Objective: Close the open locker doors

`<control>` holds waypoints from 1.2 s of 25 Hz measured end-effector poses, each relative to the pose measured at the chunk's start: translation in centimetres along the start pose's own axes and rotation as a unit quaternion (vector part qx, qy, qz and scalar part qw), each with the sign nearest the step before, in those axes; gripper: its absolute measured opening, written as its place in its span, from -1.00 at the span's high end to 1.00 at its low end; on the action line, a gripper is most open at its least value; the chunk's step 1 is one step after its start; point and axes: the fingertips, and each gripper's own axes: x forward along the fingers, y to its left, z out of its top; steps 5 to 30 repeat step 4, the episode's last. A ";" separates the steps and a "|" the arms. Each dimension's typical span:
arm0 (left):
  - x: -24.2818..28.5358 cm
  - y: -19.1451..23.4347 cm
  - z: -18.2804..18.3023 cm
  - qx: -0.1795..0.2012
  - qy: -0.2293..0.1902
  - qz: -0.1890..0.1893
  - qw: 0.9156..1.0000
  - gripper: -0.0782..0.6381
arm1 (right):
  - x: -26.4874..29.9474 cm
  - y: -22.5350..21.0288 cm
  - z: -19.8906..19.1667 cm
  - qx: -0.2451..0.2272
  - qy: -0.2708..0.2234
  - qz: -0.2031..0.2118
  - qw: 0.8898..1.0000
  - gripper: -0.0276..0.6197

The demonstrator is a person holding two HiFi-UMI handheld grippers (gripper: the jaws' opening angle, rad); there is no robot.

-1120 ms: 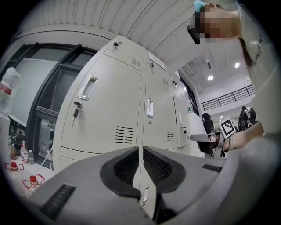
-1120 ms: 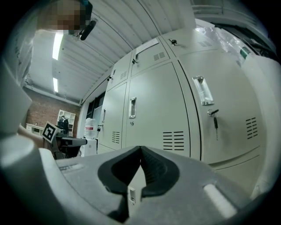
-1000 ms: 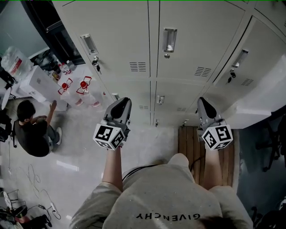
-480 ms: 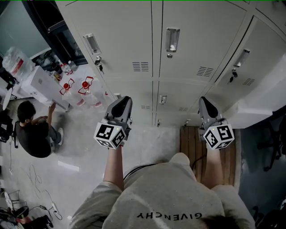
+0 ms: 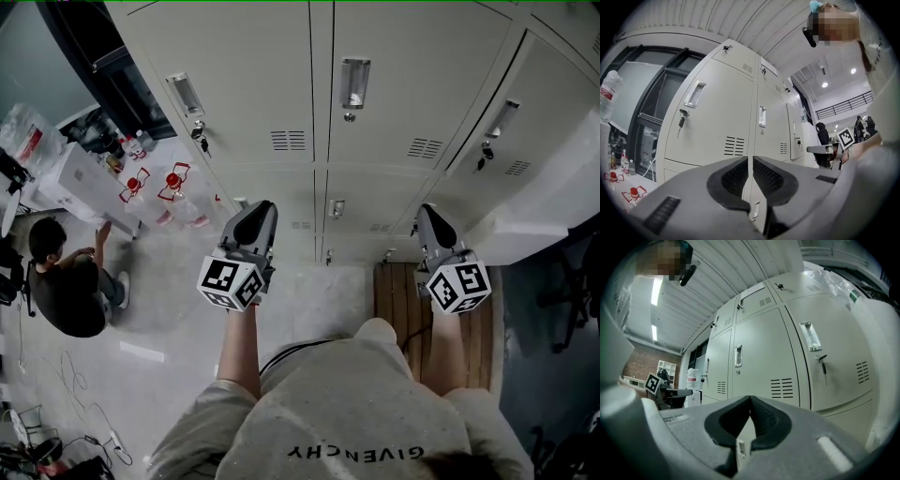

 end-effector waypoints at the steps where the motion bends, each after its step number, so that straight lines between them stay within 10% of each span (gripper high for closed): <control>1: 0.1 0.0 -0.1 0.000 0.000 -0.001 1.000 0.70 | 0.0 -0.2 -0.1 0.002 0.000 -0.001 1.000 0.92; 30: 0.5 0.0 -0.2 -0.001 0.001 -0.001 1.000 0.70 | 0.1 -0.5 -0.3 0.005 0.003 -0.004 1.000 0.92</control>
